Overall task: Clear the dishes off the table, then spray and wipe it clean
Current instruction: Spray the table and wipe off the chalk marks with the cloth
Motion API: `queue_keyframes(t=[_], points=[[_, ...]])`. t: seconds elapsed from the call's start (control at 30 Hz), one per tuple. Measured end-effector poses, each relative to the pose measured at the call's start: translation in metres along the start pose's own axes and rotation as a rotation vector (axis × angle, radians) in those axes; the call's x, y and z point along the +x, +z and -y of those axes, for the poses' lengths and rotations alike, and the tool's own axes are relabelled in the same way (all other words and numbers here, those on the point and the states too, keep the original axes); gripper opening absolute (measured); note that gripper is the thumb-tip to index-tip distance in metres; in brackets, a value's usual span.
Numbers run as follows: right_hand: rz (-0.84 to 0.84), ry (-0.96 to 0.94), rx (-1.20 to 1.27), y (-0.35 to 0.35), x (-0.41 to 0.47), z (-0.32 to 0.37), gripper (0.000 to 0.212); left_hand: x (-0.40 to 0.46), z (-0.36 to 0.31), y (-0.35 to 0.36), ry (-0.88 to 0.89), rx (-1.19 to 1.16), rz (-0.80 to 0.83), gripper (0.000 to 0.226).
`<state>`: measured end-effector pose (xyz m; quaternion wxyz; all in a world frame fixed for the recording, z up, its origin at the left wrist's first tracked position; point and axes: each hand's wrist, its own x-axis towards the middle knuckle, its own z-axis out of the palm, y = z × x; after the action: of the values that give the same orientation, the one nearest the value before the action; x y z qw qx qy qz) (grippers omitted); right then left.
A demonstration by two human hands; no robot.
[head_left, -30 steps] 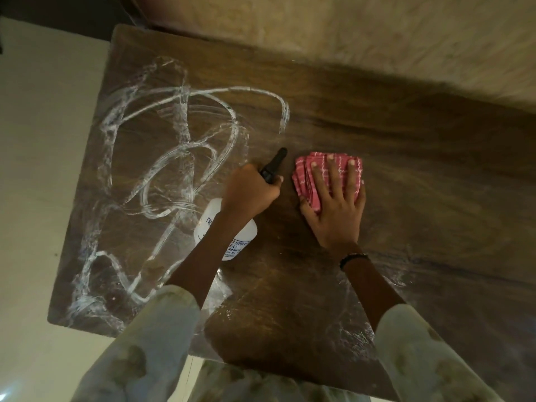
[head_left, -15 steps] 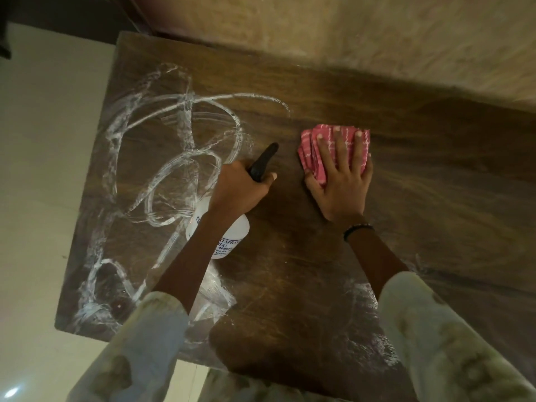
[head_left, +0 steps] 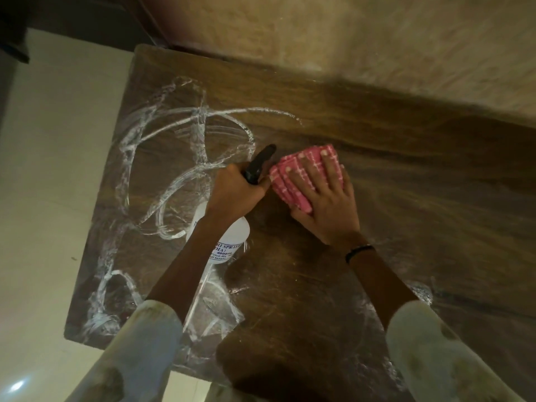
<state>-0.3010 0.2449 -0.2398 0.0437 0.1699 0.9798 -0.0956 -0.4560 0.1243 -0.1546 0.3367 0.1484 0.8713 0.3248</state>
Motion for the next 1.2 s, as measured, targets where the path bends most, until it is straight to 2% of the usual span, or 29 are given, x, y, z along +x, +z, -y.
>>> queue_keyframes(t=[0.1,0.23,0.33,0.43,0.5,0.63,0.77,0.83,0.9,1.03,1.2], points=[[-0.015,0.144,0.030,-0.009,0.021,-0.016,0.074,0.008,-0.005,-0.003,-0.005,0.021,-0.012,0.021],[-0.044,0.287,0.057,-0.013,0.072,0.001,0.071,0.019,-0.010,-0.007,-0.011,0.019,0.002,0.017],[-0.057,0.226,0.051,-0.009,0.089,0.022,0.068,0.023,-0.015,-0.007,0.010,0.004,0.013,0.017],[-0.038,0.038,0.020,-0.002,0.066,0.021,0.068,0.028,-0.017,-0.008,0.002,-0.002,0.033,0.019],[-0.025,-0.021,-0.009,-0.001,0.043,0.005,0.071,0.032,-0.022,-0.004,-0.015,0.002,0.061,0.019],[-0.045,0.105,0.000,-0.008,0.022,-0.038,0.075,0.043,-0.038,0.007,-0.015,0.044,0.099,0.012],[-0.051,0.225,-0.006,-0.016,0.030,-0.069,0.073,0.056,-0.052,0.015,0.022,0.080,0.064,0.020],[-0.042,0.242,-0.012,-0.019,0.036,-0.079,0.073,0.062,-0.056,0.019,0.001,0.079,0.052,0.028],[-0.032,0.234,-0.014,-0.022,0.041,-0.087,0.073,0.065,-0.059,0.020,-0.009,0.072,0.063,0.025],[-0.038,0.233,-0.005,-0.025,0.052,-0.089,0.073,0.068,-0.058,0.017,-0.004,0.027,0.085,0.007],[-0.037,0.302,0.037,-0.030,0.096,-0.062,0.074,0.069,-0.050,0.005,-0.060,0.003,0.065,0.013]])
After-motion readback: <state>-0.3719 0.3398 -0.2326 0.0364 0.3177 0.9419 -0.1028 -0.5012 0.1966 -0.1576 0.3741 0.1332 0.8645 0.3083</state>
